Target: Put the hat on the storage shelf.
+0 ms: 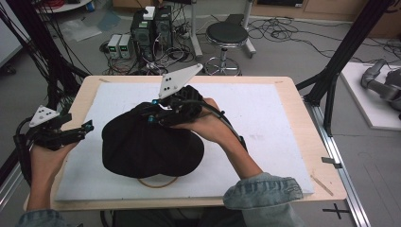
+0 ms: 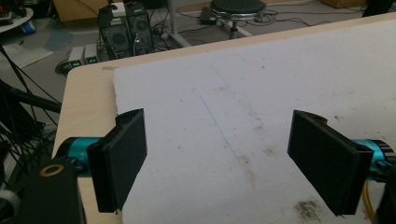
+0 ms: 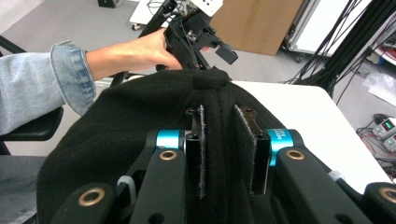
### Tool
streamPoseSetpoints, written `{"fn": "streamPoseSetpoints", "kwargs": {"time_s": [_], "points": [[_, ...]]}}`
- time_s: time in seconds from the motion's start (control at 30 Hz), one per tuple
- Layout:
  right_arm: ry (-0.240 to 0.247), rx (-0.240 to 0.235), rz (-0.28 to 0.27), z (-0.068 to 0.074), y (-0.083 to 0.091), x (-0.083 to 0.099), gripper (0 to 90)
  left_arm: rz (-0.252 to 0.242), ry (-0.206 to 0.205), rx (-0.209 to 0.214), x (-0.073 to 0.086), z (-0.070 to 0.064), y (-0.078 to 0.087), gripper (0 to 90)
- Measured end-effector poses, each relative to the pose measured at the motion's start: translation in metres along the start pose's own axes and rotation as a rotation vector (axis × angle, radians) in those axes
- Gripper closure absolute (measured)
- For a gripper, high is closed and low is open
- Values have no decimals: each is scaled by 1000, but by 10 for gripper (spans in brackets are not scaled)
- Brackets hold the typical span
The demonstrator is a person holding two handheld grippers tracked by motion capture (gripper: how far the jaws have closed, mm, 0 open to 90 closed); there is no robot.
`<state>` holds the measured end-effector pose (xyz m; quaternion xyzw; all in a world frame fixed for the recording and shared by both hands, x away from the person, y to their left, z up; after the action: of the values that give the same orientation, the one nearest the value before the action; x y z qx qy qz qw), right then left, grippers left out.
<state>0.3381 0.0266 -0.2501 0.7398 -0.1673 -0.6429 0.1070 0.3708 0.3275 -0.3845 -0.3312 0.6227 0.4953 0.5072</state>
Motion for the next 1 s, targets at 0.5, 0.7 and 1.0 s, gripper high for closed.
{"fn": "streamPoseSetpoints", "kwargs": {"time_s": [0.5, 0.7, 1.0], "points": [[8, 11, 15, 0, 3, 3, 681, 1, 2, -2, 0, 0, 0, 200], [3, 45, -19, -4, 13, 4, 601, 2, 1, 2, 1, 0, -1, 200], [-46, 148, -51, -19, 45, 18, 504, 3, 2, 0, 1, 0, -2, 200]]}}
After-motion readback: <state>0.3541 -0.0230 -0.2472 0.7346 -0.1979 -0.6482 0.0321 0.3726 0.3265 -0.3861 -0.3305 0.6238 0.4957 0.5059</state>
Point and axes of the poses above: each handheld gripper's, and its own axes: y roughly backward along the jaws, x roughly out of its underside, z roughly to its left, the point moved 7 cm from there along -y, roughly forward along the jaws, and after that the axes turned 7 degrees about -z, right-handed, at the moved point
